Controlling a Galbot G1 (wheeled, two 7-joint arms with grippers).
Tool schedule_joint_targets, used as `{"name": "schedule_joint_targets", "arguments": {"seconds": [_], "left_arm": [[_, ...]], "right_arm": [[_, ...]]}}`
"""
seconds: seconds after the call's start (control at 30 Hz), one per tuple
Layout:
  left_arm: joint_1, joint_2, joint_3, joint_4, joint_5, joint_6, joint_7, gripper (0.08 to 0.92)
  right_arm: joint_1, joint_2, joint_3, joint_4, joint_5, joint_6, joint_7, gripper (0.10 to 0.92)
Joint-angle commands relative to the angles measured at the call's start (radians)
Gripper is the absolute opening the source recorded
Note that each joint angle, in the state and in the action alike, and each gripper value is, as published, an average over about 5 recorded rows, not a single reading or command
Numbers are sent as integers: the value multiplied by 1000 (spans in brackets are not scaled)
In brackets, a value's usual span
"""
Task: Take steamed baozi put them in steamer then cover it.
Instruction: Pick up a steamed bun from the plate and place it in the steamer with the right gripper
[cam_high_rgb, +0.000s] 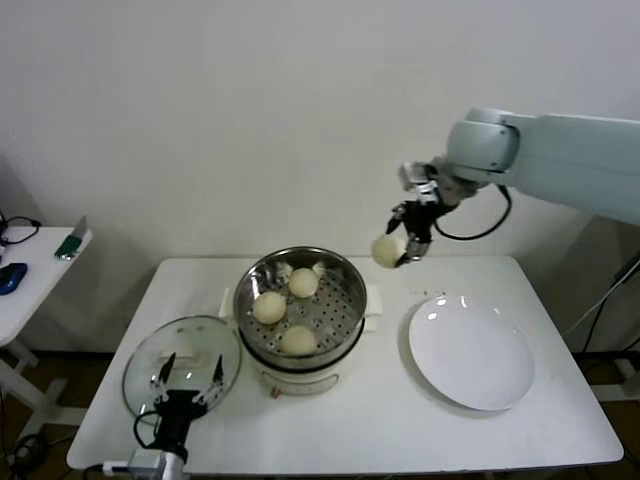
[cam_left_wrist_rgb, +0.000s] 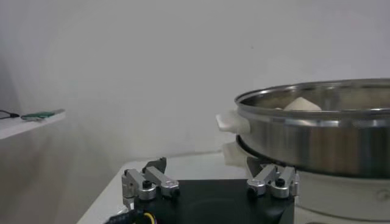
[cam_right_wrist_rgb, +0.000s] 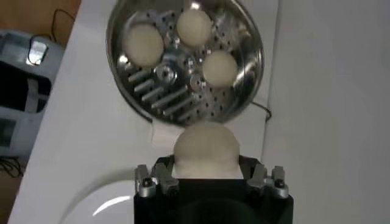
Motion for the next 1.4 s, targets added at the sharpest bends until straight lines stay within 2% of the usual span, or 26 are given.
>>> {"name": "schedule_joint_targets", "arguments": {"seconds": [0.03,0.43,0.83,1.3,1.4], "left_arm": [[2,1,-3,-4,-3,-1,0,823],[-2,0,-8,-4,-7,3,0,823],[-2,1,-11,0,-9,0,-1,823],[-4,1,-10,0,-13,-1,-1,823],[-4,1,-11,-1,-13,0,0,823]], "right_arm": [[-63,212,11,39,129,-119,105,704],[-248,269,29,-43,27,-149,168,704],[-306,273,33,-99,-68,-144,165,704],[-335,272,48,-116,-93,-140,162,706],[-335,271,54,-117,-98,-130,163,737]]}}
